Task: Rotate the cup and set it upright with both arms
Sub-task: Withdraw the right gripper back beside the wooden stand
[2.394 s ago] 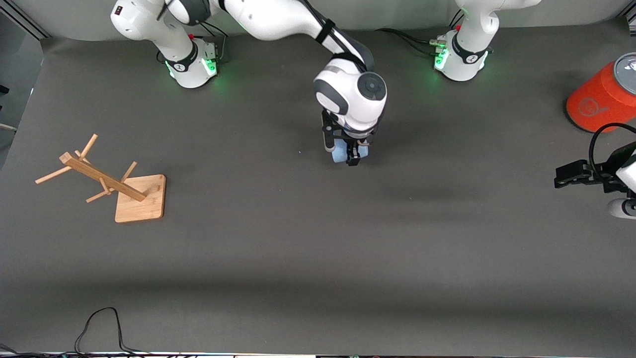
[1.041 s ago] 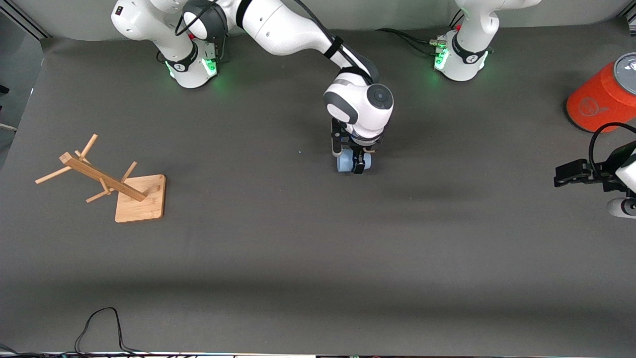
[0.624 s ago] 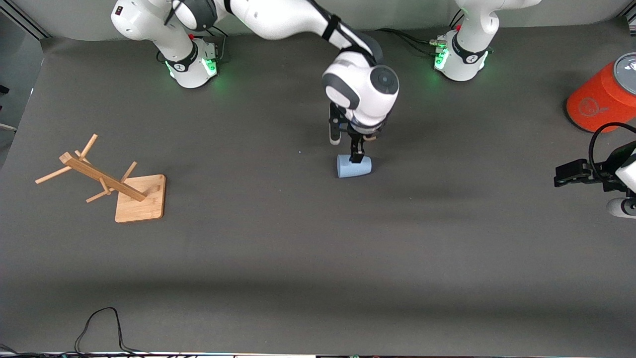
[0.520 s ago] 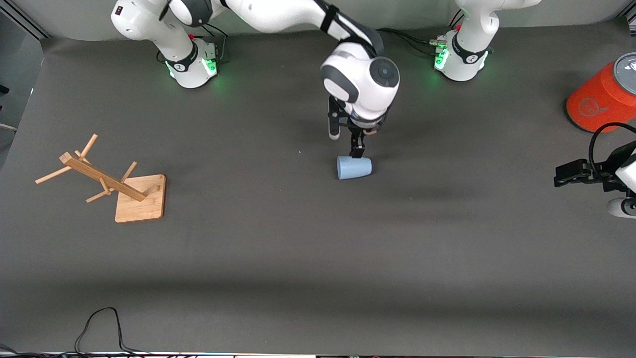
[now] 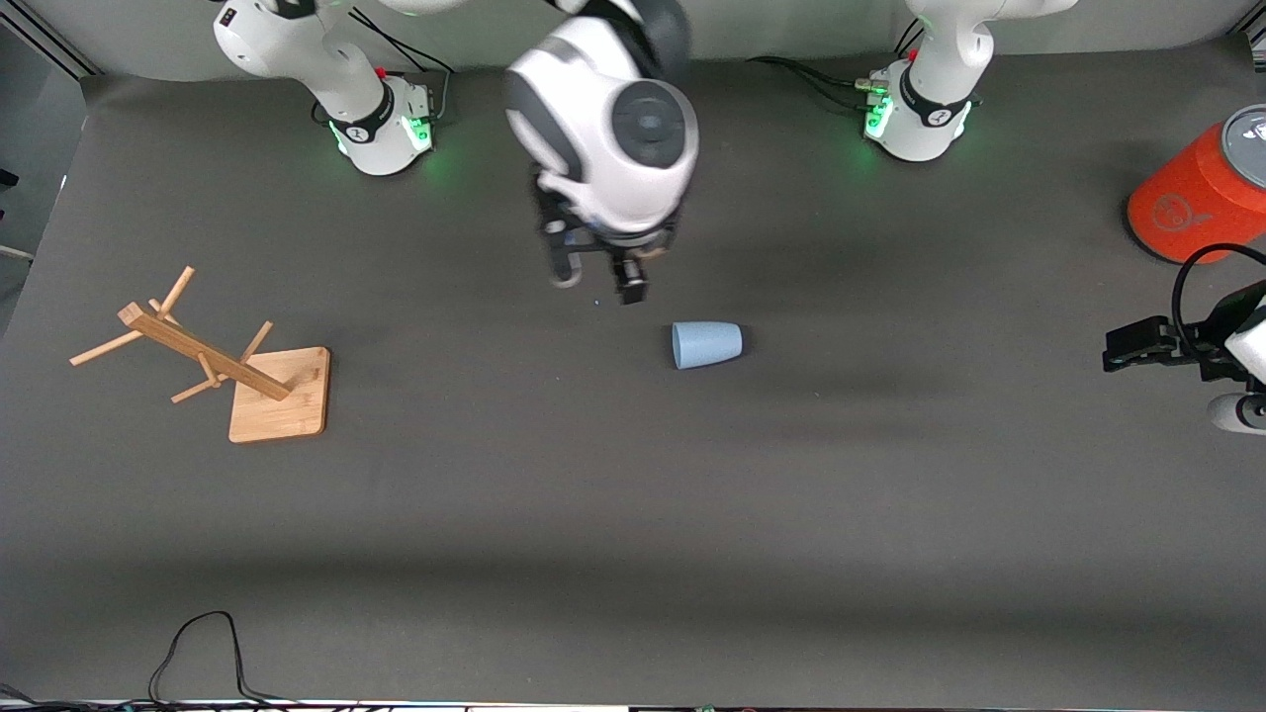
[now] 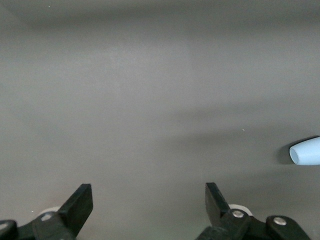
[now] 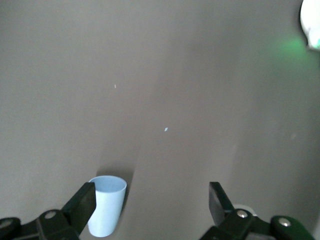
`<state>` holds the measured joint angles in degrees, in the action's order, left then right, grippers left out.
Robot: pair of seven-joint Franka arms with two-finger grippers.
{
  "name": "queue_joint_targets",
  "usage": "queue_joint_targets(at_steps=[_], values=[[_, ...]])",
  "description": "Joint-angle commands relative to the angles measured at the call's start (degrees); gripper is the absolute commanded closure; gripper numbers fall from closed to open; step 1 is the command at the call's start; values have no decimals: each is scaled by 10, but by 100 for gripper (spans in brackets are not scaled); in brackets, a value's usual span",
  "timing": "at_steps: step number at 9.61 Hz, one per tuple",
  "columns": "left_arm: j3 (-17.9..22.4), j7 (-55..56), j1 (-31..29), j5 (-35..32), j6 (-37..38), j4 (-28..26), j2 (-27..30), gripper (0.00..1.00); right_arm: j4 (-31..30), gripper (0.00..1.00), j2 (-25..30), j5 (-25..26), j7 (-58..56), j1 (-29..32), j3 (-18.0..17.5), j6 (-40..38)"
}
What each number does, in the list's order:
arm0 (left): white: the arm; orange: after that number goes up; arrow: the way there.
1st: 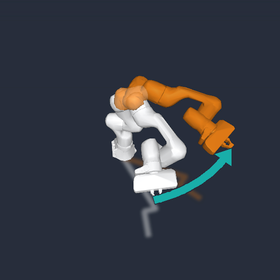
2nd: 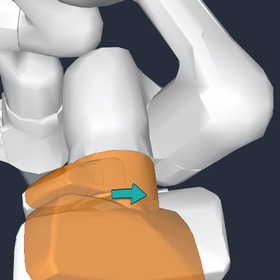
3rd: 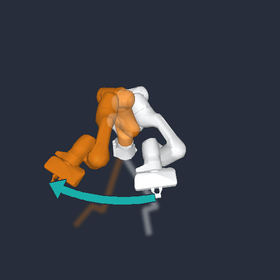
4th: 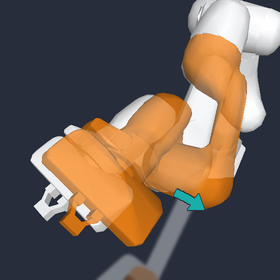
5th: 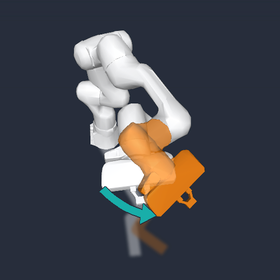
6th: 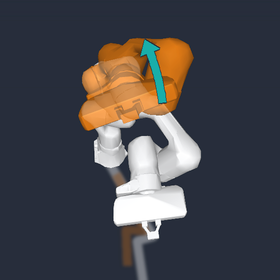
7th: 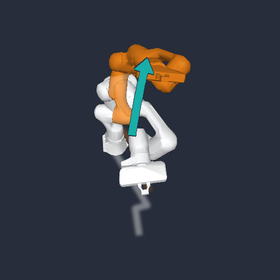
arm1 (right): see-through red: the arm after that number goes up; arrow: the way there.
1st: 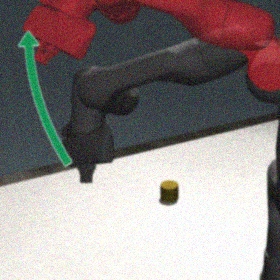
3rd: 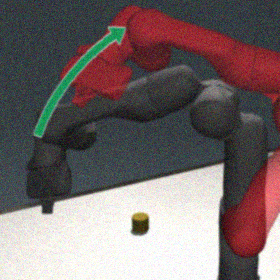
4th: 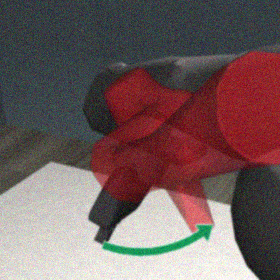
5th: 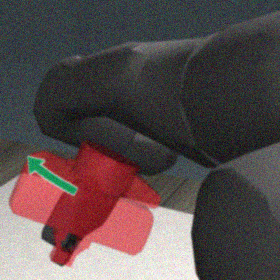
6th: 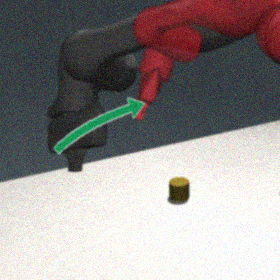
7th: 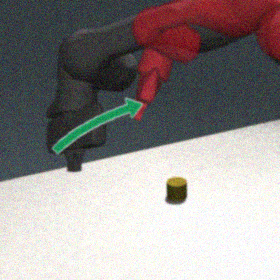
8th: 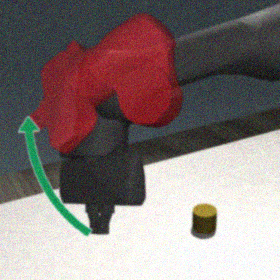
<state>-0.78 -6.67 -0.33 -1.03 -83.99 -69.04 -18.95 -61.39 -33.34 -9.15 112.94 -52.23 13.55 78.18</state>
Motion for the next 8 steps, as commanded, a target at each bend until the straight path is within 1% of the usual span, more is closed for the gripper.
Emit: queue_joint_targets(at_steps=[1,3,4,5,7,8], values=[[3,-8,2,3,10,10,-1,0,-36,0,69,-7,-145,63,-3,-49],[3,-8,2,2,10,10,-2,0,-134,0,171,-6,-302,153,-14,-43],[3,-8,2,2,10,10,-2,0,-170,0,209,-1,-390,202,-22,-38],[3,-7,3,2,10,10,-2,0,-196,0,240,11,-482,252,-33,-35],[3,-6,5,2,10,11,-1,0,-248,0,294,47,-666,348,-69,-22],[3,-5,9,2,10,10,-1,0,-278,0,320,49,-750,394,-82,-2]])
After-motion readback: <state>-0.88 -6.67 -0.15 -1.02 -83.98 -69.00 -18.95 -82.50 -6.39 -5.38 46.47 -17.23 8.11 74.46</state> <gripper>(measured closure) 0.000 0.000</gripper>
